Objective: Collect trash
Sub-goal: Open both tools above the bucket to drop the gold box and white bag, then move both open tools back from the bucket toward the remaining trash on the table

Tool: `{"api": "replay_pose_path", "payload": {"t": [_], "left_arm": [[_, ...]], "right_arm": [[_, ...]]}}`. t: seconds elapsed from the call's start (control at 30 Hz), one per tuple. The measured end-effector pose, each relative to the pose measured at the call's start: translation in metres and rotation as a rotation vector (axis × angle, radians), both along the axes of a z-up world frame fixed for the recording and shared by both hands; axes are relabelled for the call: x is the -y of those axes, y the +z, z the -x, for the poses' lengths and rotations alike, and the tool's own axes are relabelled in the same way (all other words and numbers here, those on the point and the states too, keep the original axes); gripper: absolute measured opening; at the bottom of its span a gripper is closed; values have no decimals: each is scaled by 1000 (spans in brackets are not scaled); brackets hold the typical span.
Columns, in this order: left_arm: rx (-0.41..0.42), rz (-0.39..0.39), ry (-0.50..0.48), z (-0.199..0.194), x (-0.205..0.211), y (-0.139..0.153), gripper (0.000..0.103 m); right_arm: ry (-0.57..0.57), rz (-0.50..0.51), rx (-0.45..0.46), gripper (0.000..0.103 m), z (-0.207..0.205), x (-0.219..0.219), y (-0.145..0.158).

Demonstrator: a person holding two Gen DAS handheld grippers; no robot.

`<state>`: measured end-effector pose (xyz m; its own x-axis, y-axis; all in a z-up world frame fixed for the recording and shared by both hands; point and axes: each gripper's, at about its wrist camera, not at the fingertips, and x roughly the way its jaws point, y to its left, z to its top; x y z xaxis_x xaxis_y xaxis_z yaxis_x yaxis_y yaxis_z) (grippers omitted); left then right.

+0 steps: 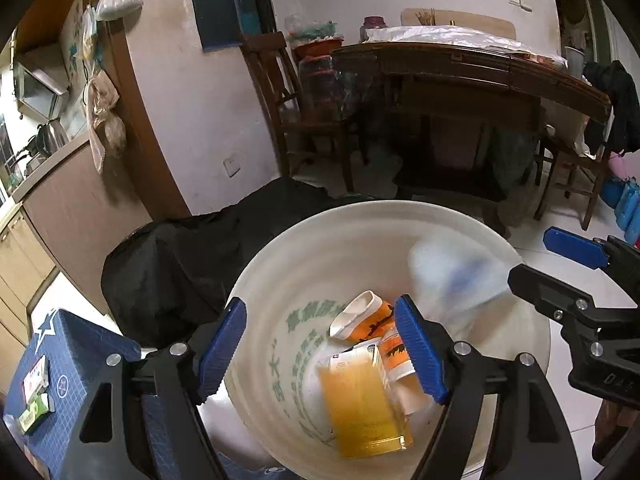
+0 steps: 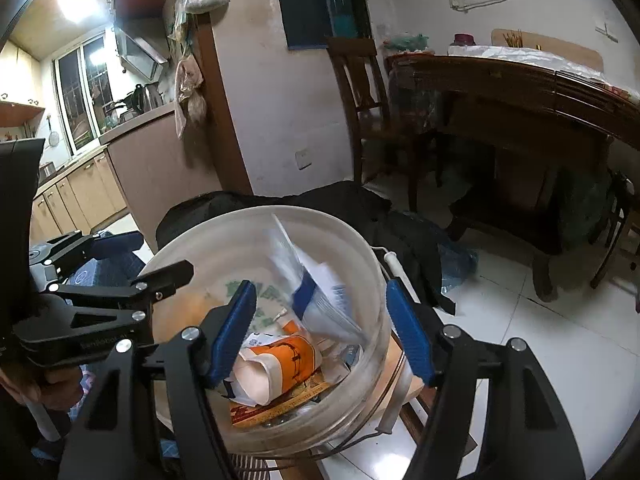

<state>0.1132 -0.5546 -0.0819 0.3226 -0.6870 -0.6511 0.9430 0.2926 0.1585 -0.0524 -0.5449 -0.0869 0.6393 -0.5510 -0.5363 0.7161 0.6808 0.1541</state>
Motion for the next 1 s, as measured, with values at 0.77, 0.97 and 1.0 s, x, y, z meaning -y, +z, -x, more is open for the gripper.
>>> {"api": "replay_pose_path", "payload": {"t": [0.77,0.97,1.0], "left_arm": [[25,36,64,-7,-26,15,77],[16,44,86,-15,-35,18,77],[16,47,86,-16,-36,19,77]], "right_arm": [[6,16,-12,64,-9,-6,5],[6,46,-42,64,-18,-14,7],[5,50,-46,64,-18,-14,7]]}}
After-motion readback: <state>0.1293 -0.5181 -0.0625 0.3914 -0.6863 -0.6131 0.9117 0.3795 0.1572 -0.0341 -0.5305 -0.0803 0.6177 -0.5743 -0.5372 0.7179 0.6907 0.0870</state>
